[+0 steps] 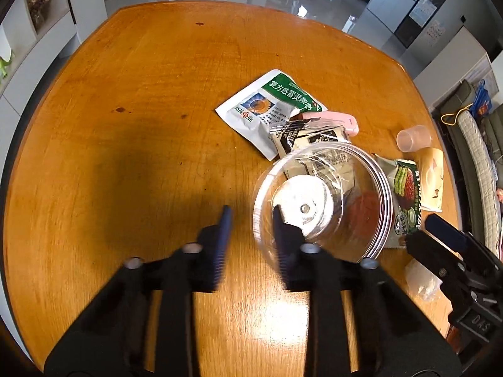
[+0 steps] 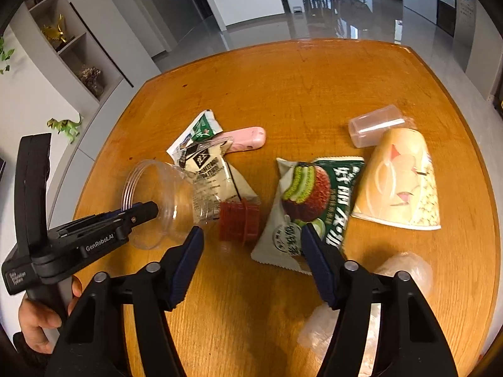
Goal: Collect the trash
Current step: 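Grasp the clear plastic bowl with the left tool while the right tool grasps the red bottle cap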
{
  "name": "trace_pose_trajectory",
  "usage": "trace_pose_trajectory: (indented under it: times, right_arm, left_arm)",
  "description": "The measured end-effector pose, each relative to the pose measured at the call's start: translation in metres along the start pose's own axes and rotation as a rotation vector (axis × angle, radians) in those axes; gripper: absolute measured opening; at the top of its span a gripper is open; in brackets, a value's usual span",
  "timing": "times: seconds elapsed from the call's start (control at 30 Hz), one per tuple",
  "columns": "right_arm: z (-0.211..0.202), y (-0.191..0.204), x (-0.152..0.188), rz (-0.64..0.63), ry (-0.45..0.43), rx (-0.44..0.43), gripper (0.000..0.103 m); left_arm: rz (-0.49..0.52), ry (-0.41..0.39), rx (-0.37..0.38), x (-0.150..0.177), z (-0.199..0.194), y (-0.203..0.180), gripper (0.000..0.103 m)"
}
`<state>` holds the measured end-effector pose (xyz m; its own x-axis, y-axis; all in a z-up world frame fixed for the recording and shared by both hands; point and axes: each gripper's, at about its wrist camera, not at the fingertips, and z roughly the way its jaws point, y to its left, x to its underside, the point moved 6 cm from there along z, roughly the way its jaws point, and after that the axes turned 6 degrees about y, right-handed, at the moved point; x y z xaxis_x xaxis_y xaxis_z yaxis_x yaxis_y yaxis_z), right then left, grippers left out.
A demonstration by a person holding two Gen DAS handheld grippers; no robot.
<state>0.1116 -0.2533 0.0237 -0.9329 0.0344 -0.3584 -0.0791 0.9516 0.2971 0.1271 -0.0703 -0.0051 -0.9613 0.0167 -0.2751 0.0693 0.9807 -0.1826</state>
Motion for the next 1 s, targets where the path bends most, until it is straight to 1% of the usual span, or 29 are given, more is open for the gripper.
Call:
trace_pose_trajectory:
  times: [0.03, 0.1, 0.13, 0.23, 0.33, 0.5, 0.53, 0.57, 0.6, 0.7, 0.8, 0.9, 1.0]
  right_arm:
    - [0.005, 0.004, -0.003, -0.014, 0.015, 0.0, 0.057]
    - [0.016, 0.01, -0.007, -0.028, 0.045, 0.003, 0.052]
    - [0.021, 0.012, -0.009, -0.033, 0.056, 0.012, 0.049]
    - [0.032, 0.015, -0.013, -0.04, 0.07, 0.061, 0.048]
    - [0.04, 0.017, -0.015, -0.044, 0.082, 0.081, 0.048]
    - [0.048, 0.021, -0.018, -0.069, 0.103, 0.14, 0.048]
    - [0.052, 0.021, -0.018, -0.077, 0.11, 0.151, 0.047]
    - [0.054, 0.021, -0.018, -0.084, 0.118, 0.162, 0.043]
    - [0.056, 0.021, -0.018, -0.091, 0.126, 0.16, 0.039]
    - [0.055, 0.021, -0.014, -0.099, 0.133, 0.17, 0.038]
    - [0.049, 0.022, -0.007, -0.093, 0.128, 0.142, 0.038]
    - [0.041, 0.027, -0.003, -0.104, 0.106, 0.145, 0.038]
    - [0.036, 0.041, 0.001, -0.121, 0.091, 0.136, 0.038]
  left_arm:
    - [0.001, -0.006, 0.003, -0.002, -0.001, 0.0, 0.011]
    - [0.007, -0.021, 0.001, 0.001, -0.005, 0.003, 0.01]
    - [0.01, -0.03, 0.0, 0.004, -0.009, 0.005, 0.008]
    - [0.018, -0.04, 0.009, 0.016, -0.018, 0.01, 0.006]
    - [0.031, -0.048, -0.012, 0.028, -0.024, 0.016, 0.006]
    - [0.038, -0.014, -0.04, 0.038, -0.015, 0.021, 0.006]
    - [0.037, -0.004, -0.047, 0.04, -0.012, 0.022, 0.006]
    - [0.038, 0.005, -0.051, 0.041, -0.01, 0.022, 0.006]
    - [0.033, 0.01, -0.048, 0.043, -0.01, 0.026, 0.006]
    - [0.052, -0.011, -0.069, 0.045, -0.012, 0.024, 0.006]
    - [0.094, -0.049, -0.092, 0.051, -0.021, 0.019, 0.006]
    - [0.106, -0.084, -0.07, 0.065, -0.035, 0.02, 0.006]
    - [0.111, -0.109, -0.06, 0.077, -0.048, 0.024, 0.006]
